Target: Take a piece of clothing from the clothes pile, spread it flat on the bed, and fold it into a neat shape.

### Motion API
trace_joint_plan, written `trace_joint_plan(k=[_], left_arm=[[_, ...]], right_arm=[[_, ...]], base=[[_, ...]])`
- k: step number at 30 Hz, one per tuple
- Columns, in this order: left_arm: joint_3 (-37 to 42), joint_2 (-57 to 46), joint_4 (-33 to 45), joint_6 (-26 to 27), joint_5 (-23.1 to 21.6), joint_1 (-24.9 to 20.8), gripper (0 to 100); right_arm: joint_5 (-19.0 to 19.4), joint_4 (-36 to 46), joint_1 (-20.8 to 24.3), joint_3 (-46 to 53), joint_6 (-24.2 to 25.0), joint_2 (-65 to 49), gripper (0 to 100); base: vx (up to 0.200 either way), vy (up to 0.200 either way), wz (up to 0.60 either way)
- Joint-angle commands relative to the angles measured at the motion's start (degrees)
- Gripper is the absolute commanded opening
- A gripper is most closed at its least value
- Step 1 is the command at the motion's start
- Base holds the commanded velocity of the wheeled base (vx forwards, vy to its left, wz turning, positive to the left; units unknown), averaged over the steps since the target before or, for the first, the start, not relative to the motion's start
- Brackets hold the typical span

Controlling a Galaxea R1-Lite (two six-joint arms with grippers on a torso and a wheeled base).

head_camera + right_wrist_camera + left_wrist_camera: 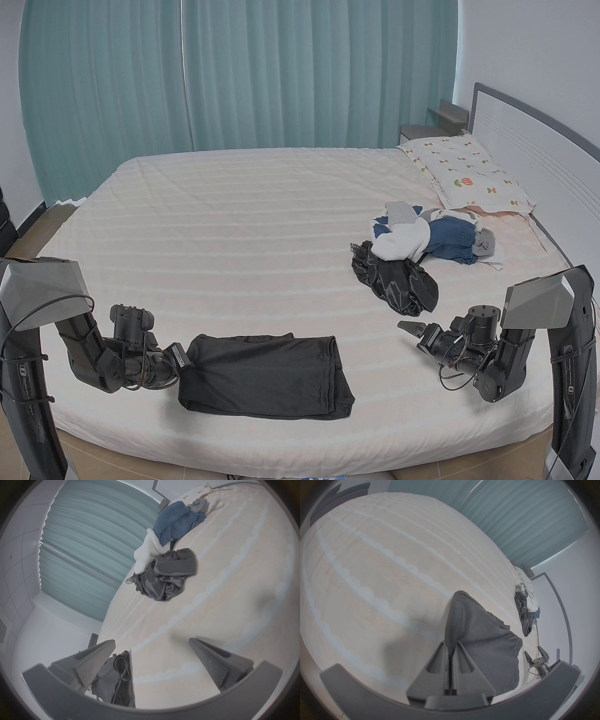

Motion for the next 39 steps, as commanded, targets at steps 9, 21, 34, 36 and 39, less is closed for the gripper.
trace_joint_plan(k=[9, 21, 34, 36, 39], left_arm=[[1.0, -0.4, 0.1, 0.3, 0.4, 0.1, 0], [1.1, -0.3, 0.7, 0.5, 0.4, 0.1, 0], [1.6, -2.6, 4.2, 0.5, 0.4, -0.4, 0], [2.1, -2.6, 4.0, 0.5, 0.4, -0.4, 0], [2.6, -2.6, 3.9, 0.5, 0.4, -0.6, 0]], right_arm=[[0.0, -0.1, 0.0, 0.1, 0.0, 0.0, 100], [0.0, -0.1, 0.0, 0.1, 0.0, 0.0, 100], [-0.1, -0.1, 0.1, 0.2, 0.0, 0.1, 100], [-0.1, -0.1, 0.1, 0.1, 0.0, 0.0, 100], [-0.1, -0.1, 0.1, 0.2, 0.0, 0.0, 100]], base=[[0.000, 0.200, 0.00], [0.000, 0.200, 0.00], [0.000, 0.169, 0.00], [0.000, 0.000, 0.00], [0.000, 0.000, 0.00]])
